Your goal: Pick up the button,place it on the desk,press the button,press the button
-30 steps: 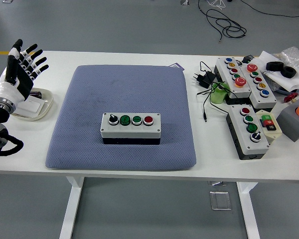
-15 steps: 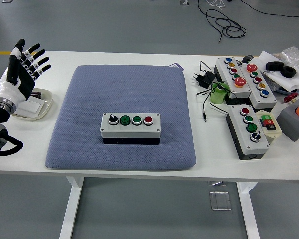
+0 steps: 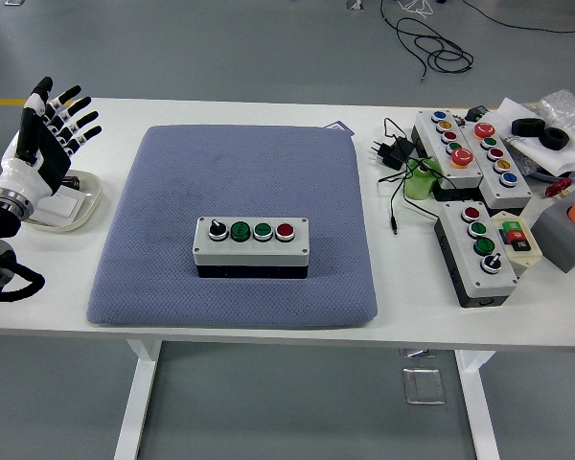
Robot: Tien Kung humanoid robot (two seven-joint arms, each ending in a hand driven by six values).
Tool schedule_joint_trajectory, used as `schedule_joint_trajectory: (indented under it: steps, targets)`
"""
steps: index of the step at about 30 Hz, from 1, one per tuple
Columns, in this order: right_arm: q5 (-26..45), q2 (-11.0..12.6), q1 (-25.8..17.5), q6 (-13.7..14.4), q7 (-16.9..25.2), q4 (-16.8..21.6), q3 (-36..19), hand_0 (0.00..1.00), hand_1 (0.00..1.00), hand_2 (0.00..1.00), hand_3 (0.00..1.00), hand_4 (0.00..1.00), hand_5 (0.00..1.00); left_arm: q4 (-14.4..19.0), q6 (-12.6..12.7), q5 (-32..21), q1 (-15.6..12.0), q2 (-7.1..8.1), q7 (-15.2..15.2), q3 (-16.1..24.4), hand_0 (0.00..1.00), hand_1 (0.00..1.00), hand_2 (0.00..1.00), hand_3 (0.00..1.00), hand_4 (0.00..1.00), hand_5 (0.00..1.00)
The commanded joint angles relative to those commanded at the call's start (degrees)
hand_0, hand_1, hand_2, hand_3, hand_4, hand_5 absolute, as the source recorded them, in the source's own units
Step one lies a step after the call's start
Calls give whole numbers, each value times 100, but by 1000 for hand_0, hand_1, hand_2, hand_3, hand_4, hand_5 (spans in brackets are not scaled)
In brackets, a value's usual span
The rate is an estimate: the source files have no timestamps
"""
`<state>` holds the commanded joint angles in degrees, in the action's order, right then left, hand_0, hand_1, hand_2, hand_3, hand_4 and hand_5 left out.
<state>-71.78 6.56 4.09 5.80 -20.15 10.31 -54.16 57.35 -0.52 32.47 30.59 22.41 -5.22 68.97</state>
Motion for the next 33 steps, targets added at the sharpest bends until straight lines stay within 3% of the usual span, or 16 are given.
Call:
schedule_joint_trajectory:
  steps: [33]
  targets:
    - [59,13,12,4,19,0,52,654,473,619,563,302,228,-5,-81,2,6,2,-12,67,843,894,927,902,709,998]
